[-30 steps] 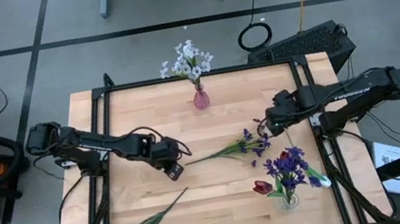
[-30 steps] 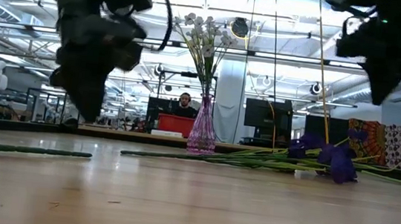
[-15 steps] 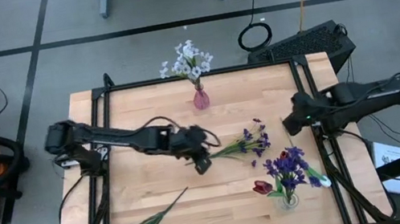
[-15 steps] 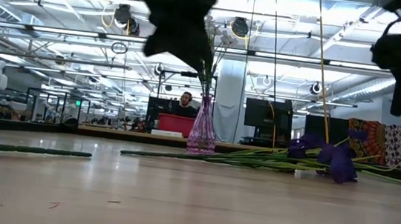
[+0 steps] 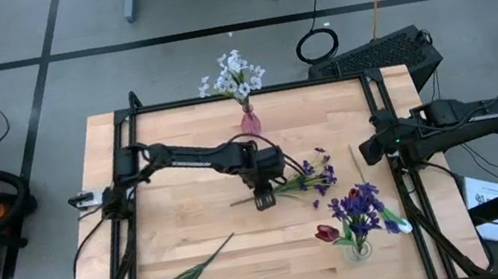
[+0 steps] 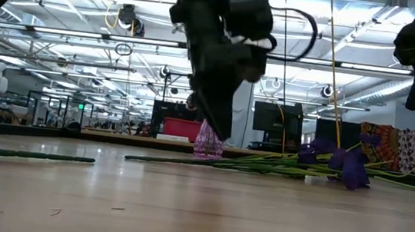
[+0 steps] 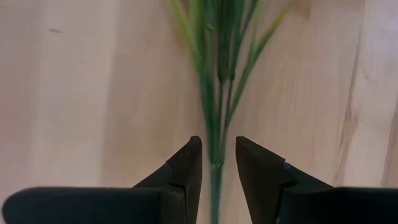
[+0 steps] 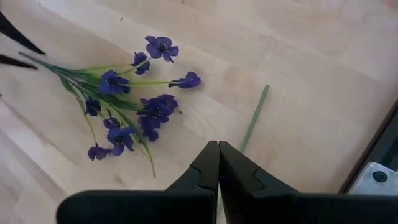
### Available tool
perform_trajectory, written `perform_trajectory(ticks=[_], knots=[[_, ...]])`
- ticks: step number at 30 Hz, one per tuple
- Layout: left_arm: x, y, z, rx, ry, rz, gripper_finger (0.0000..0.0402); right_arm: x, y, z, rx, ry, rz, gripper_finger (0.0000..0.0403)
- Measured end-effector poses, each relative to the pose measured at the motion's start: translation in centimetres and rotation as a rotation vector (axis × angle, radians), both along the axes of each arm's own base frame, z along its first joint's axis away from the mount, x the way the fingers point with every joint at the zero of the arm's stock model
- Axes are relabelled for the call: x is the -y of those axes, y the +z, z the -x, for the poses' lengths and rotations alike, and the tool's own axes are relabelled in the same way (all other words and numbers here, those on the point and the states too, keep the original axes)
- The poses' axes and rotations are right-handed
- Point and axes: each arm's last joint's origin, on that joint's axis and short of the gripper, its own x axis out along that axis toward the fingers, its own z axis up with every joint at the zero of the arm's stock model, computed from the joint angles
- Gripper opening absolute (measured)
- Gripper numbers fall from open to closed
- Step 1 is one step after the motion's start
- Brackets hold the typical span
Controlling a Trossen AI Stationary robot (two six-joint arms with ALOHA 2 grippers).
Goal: Sort flowers into vase by color
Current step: Put the purple flowers into the transparent vase
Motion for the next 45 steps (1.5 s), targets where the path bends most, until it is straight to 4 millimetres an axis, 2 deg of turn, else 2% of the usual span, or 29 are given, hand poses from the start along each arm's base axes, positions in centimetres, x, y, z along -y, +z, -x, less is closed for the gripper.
perform_trajectory(ticks=[10, 13, 16, 20, 28, 31, 34, 38, 41, 45], knots=[[0.8, -3.6, -0.7, -0.085, -0.024, 0.037, 0.0096, 0.2, 0.1, -0.2, 0.03, -0.056, 0.04, 0.0], [1.1, -3.8, -0.5, -0.118, 0.005, 0.045, 0.0069, 0.2, 0.1, -0.1, 0.034, -0.077, 0.037, 0.0], [1.1, -3.7, -0.4, -0.132, 0.022, 0.049, 0.0019, 0.2, 0.1, -0.2, 0.035, -0.079, 0.037, 0.0], [1.1, -2.2, 0.0, -0.11, 0.038, 0.007, 0.0007, 0.2, 0.1, -0.2, 0.037, -0.078, 0.036, 0.0], [1.9, 5.1, 2.5, 0.05, 0.086, -0.113, 0.0003, 0.2, 0.2, -0.2, 0.045, -0.089, 0.027, 0.0], [1.6, 6.7, 4.1, 0.135, 0.146, -0.126, 0.0002, 0.2, 0.2, -0.3, 0.061, -0.093, 0.024, 0.0], [1.2, 7.6, 5.7, 0.301, 0.227, -0.081, 0.0002, 0.3, 0.3, -0.4, 0.072, -0.106, 0.068, 0.0], [0.7, 9.0, 7.6, 0.614, 0.316, 0.039, 0.0001, 0.5, 0.8, -0.9, 0.146, -0.141, 0.146, 0.0], [0.2, 10.0, 8.4, 0.816, 0.364, 0.102, 0.0001, 0.5, 1.7, -2.0, 0.272, -0.083, 0.183, 0.0], [-0.5, 12.5, 8.3, 1.063, 0.372, 0.138, 0.0, 0.4, 3.9, -3.9, 0.503, 0.038, 0.298, 0.0]])
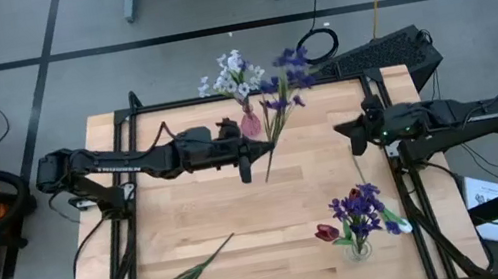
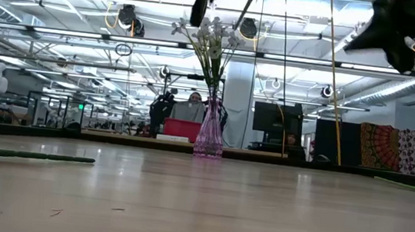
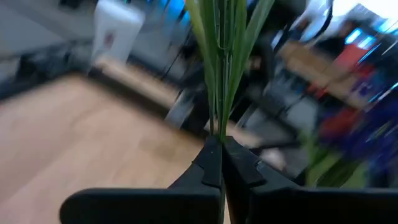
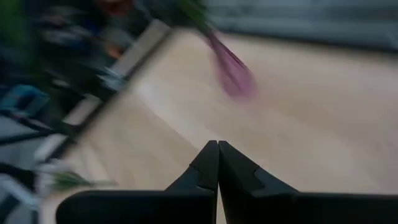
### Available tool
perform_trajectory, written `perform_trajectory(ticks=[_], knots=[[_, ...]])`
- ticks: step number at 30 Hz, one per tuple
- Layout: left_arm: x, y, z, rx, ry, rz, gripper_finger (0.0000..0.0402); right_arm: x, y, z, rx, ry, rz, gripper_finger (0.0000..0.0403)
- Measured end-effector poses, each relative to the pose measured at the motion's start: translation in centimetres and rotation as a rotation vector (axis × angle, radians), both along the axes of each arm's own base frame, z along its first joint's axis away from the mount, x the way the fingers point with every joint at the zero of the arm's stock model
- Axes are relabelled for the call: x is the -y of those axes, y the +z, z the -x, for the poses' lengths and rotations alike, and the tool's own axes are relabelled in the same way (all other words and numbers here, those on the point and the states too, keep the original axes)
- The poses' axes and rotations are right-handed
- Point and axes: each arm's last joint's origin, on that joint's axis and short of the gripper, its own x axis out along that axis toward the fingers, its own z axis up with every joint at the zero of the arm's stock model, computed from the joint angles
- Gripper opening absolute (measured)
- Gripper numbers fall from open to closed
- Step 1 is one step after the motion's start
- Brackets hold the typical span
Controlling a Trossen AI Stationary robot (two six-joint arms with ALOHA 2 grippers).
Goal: Sort flowers into vase by color
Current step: Put the purple flowers into the transparent vase
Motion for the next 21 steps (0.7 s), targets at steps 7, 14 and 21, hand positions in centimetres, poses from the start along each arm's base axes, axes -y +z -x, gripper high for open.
perform_trajectory(ticks=[7, 14, 21], knots=[[-1.1, 3.0, -0.1, 0.22, -0.023, -0.016, 0.0, -0.3, 3.8, -2.9, 0.284, 0.16, 0.22, 0.0], [-1.1, 4.8, -0.7, 0.162, -0.045, -0.099, 0.0, -0.5, 7.2, -7.5, 0.153, 0.207, 0.309, 0.0], [-1.2, 5.2, -0.8, 0.174, -0.042, -0.117, 0.0, -0.7, 10.1, -11.6, 0.125, 0.227, 0.362, 0.001]])
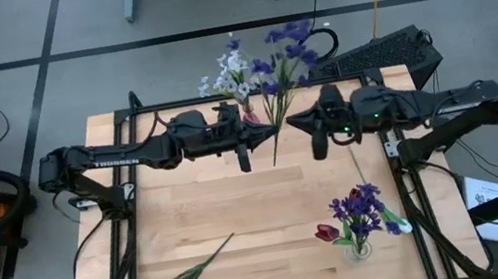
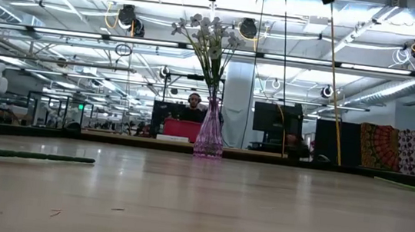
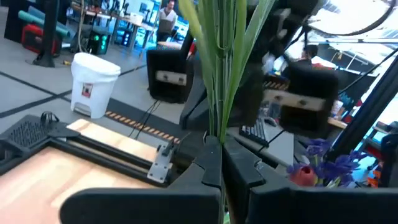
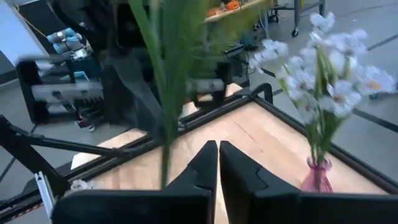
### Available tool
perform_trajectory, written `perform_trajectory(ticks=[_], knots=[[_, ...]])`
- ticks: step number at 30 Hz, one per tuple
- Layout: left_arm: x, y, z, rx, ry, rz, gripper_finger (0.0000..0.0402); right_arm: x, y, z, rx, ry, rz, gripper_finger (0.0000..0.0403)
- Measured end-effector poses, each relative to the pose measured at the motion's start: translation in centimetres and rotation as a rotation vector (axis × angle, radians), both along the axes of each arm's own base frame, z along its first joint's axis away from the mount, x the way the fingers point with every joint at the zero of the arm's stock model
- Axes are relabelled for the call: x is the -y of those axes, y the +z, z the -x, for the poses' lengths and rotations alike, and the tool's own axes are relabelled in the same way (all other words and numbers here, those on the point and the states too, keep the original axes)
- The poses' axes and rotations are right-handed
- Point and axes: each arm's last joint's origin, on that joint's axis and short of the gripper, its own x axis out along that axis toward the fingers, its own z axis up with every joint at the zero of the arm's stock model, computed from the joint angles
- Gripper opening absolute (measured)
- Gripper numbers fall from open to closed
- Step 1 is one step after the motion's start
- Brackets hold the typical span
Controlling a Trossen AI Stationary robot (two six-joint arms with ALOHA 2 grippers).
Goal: Sort flowers into vase by color
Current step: Put the purple flowers into the transparent vase
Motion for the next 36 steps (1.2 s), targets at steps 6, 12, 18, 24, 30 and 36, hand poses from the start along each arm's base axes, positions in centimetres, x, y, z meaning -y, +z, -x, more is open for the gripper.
perform_trajectory(ticks=[6, 12, 18, 24, 30, 36], knots=[[0.0, 0.0, 0.0, -0.001, 0.0, -0.001, 0.0, -0.3, 0.1, -1.8, -0.021, 0.068, -0.02, 0.0046], [0.1, 0.2, 0.1, 0.009, -0.001, -0.02, 0.0, -0.4, -0.1, -2.3, -0.023, 0.086, -0.05, 0.0086], [-0.1, 0.3, 0.2, 0.013, 0.004, -0.021, 0.0, -0.4, -0.2, -2.3, -0.026, 0.085, -0.074, 0.0112], [-0.4, 0.6, 0.2, 0.048, 0.01, -0.023, 0.0, -0.5, -0.2, -2.4, -0.016, 0.107, -0.08, 0.0111], [-0.8, 0.5, 0.2, 0.039, 0.033, -0.022, 0.0, -0.8, -0.4, -2.7, -0.032, 0.192, -0.089, 0.0105], [-0.9, 0.5, 0.2, 0.036, 0.036, -0.021, 0.0, -0.7, -0.1, -2.5, -0.013, 0.187, -0.07, 0.0105]])
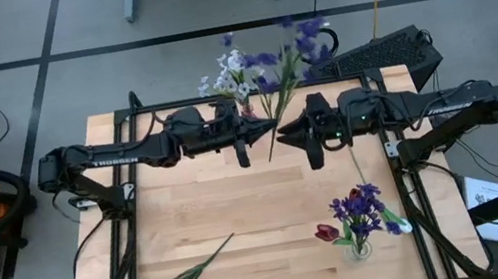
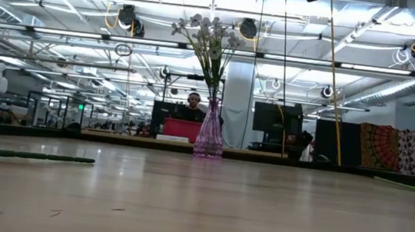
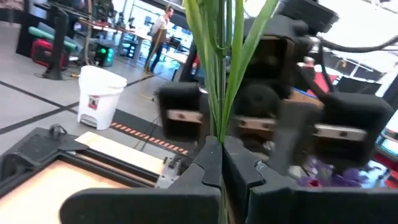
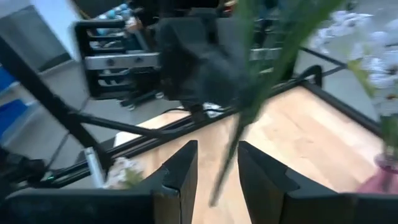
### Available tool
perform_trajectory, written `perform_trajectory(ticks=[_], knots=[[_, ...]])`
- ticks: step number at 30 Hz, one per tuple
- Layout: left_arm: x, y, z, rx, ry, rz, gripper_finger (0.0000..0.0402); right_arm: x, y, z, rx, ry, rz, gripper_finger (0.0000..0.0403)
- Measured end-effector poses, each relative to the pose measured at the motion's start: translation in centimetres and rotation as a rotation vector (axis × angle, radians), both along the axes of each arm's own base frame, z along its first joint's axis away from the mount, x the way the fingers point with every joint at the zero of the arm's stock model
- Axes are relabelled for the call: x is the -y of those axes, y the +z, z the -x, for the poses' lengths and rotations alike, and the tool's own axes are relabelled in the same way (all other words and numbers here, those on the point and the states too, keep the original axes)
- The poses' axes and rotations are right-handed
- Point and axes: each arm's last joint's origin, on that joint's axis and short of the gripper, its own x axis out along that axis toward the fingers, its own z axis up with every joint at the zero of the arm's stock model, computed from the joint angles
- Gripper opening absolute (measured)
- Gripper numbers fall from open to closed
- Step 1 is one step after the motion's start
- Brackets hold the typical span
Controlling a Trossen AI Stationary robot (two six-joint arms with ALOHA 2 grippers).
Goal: Sort flowers into vase by color
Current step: Put the purple flowers into the transparent vase
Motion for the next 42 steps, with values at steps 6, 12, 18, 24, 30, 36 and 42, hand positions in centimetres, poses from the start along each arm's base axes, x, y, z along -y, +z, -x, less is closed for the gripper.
perform_trajectory(ticks=[6, 12, 18, 24, 30, 36, 42], knots=[[0.1, 0.0, 0.0, 0.0, -0.01, 0.0, 0.0, 0.2, 0.0, 0.0, 0.0, -0.061, 0.02, 0.0105], [0.1, 0.2, 0.0, 0.019, -0.019, 0.024, 0.0, 0.2, 0.5, -0.2, 0.056, -0.062, 0.05, 0.0105], [0.5, 0.7, 0.0, 0.074, -0.03, 0.018, 0.0, 0.2, 0.5, -0.2, 0.053, -0.061, 0.061, 0.0105], [0.6, 1.0, 0.1, 0.106, -0.034, 0.015, 0.0, 0.2, 0.5, -0.9, 0.081, -0.089, 0.072, 0.0105], [0.6, 0.9, 0.1, 0.098, -0.033, 0.016, 0.0, 0.3, -0.1, -1.7, 0.06, -0.103, 0.096, 0.0105], [0.6, 0.8, 0.0, 0.08, -0.034, 0.019, 0.0, 0.3, 0.1, -1.8, 0.087, -0.107, 0.113, 0.0105], [0.6, 0.5, 0.0, 0.054, -0.034, 0.02, 0.0, 0.3, 0.3, -1.6, 0.091, -0.112, 0.12, 0.0093]])
